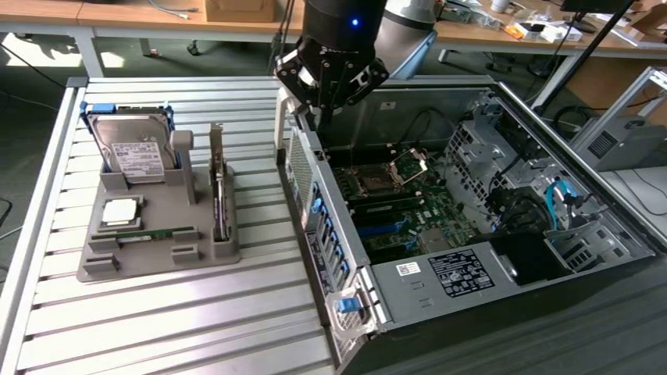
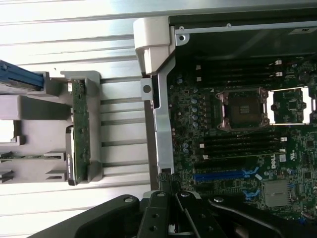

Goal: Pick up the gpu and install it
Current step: 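Reach for the gpu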

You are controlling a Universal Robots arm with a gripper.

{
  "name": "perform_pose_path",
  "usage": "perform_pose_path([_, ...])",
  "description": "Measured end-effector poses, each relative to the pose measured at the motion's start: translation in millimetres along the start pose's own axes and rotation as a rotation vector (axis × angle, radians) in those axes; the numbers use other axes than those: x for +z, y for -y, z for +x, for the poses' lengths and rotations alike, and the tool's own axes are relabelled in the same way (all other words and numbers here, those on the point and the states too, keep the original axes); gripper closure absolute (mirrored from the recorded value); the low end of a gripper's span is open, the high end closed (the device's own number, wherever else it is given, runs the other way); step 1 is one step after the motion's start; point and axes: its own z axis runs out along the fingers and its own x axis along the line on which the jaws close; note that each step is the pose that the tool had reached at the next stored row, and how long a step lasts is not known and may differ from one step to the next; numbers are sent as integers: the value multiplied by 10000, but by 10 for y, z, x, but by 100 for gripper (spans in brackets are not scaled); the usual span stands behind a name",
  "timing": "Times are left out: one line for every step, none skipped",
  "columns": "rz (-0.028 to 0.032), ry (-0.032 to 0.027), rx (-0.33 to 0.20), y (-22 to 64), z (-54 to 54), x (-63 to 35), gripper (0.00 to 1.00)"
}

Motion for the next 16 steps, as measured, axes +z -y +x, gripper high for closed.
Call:
perform_pose_path([0,0,0,0,2,0,90])
perform_pose_path([0,0,0,0,5,0,90])
perform_pose_path([0,0,0,0,7,0,90])
perform_pose_path([0,0,0,1,9,0,90])
perform_pose_path([0,0,0,1,10,0,90])
perform_pose_path([0,0,0,1,13,0,90])
perform_pose_path([0,0,0,1,15,0,90])
perform_pose_path([-1,1,0,1,17,0,90])
perform_pose_path([0,0,0,1,19,-1,90])
perform_pose_path([0,1,0,2,22,0,90])
perform_pose_path([-1,0,1,2,24,0,90])
perform_pose_path([-1,0,1,2,27,-1,90])
perform_pose_path([-1,0,1,2,29,-1,90])
perform_pose_path([-1,1,1,2,32,-1,90])
perform_pose_path([0,0,0,3,37,-1,90])
perform_pose_path([0,0,0,3,40,-1,90])
